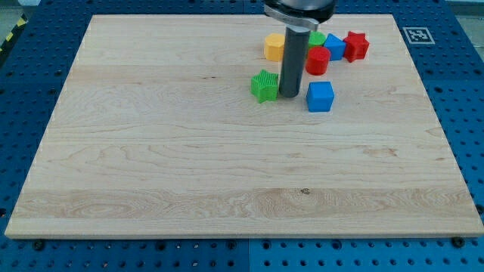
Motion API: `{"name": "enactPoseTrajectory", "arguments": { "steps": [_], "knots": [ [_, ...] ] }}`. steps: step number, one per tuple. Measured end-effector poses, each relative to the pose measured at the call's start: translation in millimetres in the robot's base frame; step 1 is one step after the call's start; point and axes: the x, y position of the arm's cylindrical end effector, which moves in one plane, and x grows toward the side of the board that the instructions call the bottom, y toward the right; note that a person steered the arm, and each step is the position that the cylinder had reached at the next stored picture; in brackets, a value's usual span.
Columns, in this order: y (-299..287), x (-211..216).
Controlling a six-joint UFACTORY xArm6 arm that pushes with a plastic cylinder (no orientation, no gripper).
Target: Push the blue cube close to the green star
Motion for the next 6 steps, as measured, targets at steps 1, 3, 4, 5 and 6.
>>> {"name": "enactPoseTrajectory", "arguments": {
  "steps": [1,3,4,5,6],
  "knots": [
    [35,-2],
    [79,-26],
    [128,8],
    [98,27],
    [45,27]
  ]
}}
